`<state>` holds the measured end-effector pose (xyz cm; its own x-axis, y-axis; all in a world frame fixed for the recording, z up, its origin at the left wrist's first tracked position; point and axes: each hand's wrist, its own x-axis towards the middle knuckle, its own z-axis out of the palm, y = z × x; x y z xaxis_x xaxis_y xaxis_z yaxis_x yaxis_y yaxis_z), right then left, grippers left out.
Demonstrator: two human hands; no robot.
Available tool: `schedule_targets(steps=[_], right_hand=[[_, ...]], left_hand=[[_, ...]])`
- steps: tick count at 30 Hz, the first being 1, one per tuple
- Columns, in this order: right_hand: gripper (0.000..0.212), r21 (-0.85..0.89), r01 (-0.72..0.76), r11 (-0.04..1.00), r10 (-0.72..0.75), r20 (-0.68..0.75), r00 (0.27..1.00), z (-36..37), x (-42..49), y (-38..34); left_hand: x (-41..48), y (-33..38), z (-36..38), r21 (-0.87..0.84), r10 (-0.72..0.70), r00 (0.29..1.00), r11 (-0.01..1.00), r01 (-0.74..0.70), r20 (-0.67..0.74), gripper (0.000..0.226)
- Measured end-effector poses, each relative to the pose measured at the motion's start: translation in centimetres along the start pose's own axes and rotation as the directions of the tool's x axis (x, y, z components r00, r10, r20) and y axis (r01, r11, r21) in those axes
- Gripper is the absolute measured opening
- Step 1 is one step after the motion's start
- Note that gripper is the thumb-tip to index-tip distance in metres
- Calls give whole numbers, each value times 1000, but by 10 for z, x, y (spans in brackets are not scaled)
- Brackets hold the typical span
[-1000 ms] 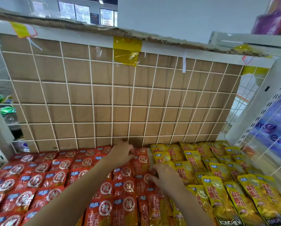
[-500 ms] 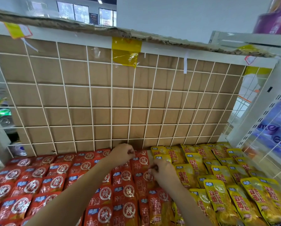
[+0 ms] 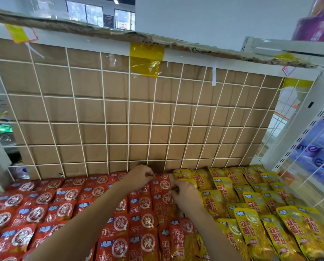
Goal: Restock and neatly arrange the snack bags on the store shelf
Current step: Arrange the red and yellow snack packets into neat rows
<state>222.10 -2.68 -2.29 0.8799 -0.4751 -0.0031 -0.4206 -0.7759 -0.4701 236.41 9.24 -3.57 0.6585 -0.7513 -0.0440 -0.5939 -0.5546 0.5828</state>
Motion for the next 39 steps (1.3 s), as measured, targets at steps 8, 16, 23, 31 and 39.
schedule_targets(steps=[8, 16, 23, 31, 39], right_hand=[[13, 26, 3, 1000, -2, -15, 1000, 3, 3, 1], [13, 42, 25, 999, -25, -4, 1000, 4, 2, 6], [13, 34, 33, 999, -33, 6, 999, 5, 3, 5], [13, 68, 91, 994, -84, -97, 992, 0, -7, 5], [20, -66, 91, 994, -93, -24, 995, -27, -47, 28]], left_hand=[[-4, 1, -9, -82, 7, 999, 997, -2, 51, 23], [-6, 1, -9, -75, 52, 997, 996, -48, 53, 21], [-7, 0, -9, -53, 49, 997, 998, -46, 53, 21], [-12, 2, -7, -66, 51, 999, 996, -51, -2, 19], [-40, 20, -1, -90, 178, 977, 978, -189, -115, 15]])
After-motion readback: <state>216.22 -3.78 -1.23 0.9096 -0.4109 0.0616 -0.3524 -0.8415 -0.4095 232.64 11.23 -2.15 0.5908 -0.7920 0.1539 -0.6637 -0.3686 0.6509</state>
